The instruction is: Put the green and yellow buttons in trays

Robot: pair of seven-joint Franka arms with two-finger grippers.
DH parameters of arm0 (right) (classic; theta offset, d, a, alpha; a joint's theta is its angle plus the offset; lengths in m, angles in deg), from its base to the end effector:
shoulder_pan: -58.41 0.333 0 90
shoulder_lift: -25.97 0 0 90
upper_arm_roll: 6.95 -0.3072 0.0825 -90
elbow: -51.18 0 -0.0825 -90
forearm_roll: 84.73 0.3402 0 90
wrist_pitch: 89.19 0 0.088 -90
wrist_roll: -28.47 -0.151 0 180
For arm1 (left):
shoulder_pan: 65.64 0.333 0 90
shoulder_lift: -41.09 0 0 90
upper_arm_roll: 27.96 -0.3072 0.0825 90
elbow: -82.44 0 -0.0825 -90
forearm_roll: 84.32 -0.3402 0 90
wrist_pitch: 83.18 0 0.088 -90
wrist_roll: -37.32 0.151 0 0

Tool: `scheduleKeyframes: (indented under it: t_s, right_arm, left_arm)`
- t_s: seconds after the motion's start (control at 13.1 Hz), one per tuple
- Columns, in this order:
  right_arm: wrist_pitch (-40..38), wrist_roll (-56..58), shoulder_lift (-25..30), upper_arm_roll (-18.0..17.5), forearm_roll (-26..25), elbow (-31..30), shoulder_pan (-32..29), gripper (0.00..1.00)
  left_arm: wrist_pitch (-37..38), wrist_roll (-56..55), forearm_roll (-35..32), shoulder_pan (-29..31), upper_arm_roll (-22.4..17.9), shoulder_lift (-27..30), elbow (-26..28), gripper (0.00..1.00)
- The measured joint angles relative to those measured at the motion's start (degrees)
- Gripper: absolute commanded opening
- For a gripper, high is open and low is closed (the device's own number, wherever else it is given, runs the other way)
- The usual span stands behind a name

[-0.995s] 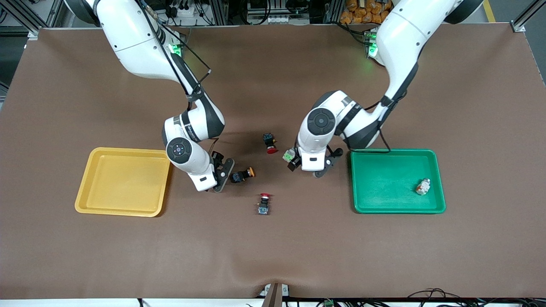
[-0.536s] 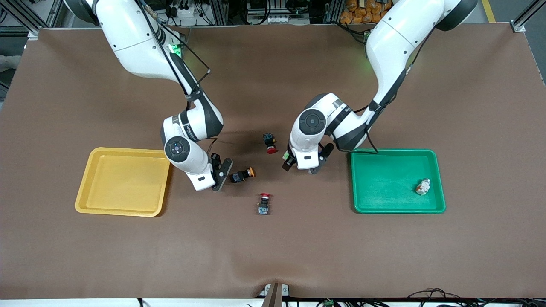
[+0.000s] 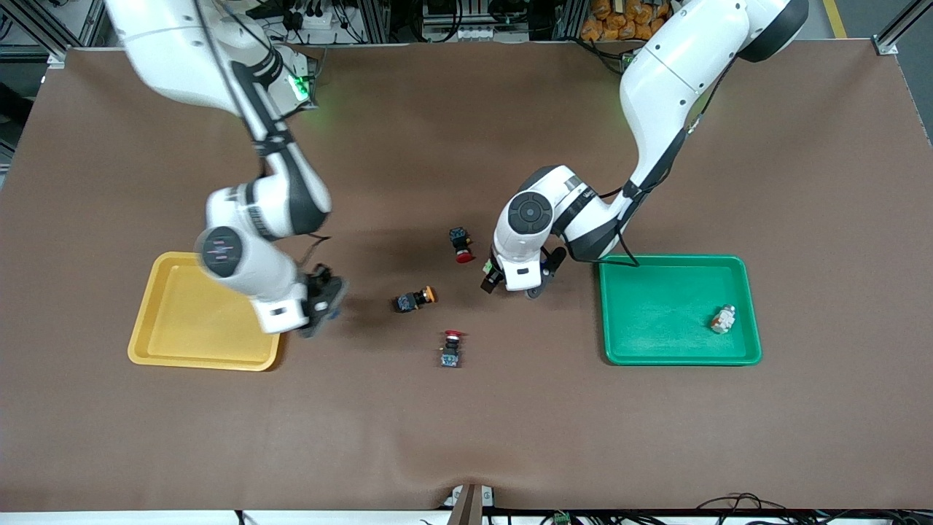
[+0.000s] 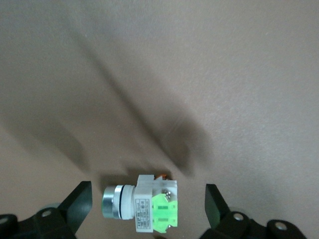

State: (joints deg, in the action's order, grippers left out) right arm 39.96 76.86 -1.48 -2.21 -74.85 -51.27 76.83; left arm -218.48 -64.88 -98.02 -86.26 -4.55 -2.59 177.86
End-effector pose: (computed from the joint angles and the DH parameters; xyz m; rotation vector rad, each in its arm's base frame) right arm 0.5947 0.1587 0.2617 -2.6873 -1.4380 -0.0286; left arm 0.4850 -0.4243 0.1703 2.7582 1.4129 -0.1615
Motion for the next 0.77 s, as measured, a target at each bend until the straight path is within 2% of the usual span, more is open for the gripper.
scheduleKeyframes:
  t_s: [0.38, 0.46, 0.54, 0.61, 0.69, 0.77]
  right_arm:
    - [-0.4, 2.1, 0.4, 0.0, 0.0, 0.4, -9.4, 0.00]
    - [-1.4, 4.4, 0.4, 0.0, 0.0, 1.5, -11.0, 0.00]
    - [-4.2, 6.7, 0.4, 0.0, 0.0, 3.3, -12.8, 0.00]
    - [-7.8, 8.7, 0.5, 0.0, 0.0, 5.7, -14.5, 0.11]
    - [-11.2, 10.0, 0.6, 0.0, 0.0, 7.8, -16.0, 0.60]
    - [-13.8, 11.1, 0.7, 0.0, 0.0, 9.8, -16.9, 1.00]
  left_arm:
    - [-0.5, 0.0, 0.0, -0.6, 0.0, -1.5, 0.3, 0.98]
    - [-0.6, 0.0, 0.0, -0.7, 0.0, -1.8, 0.4, 0.57]
    - [-0.8, 0.0, -0.2, -0.7, 0.0, -2.0, 0.4, 0.26]
    - [-1.0, 0.0, -0.6, -0.7, 0.0, -2.0, 0.4, 0.01]
    - [-1.6, 0.0, -1.0, -0.7, 0.0, -2.0, 0.3, 0.00]
    - [-1.9, 0.0, -1.3, -0.8, 0.0, -2.0, 0.1, 0.00]
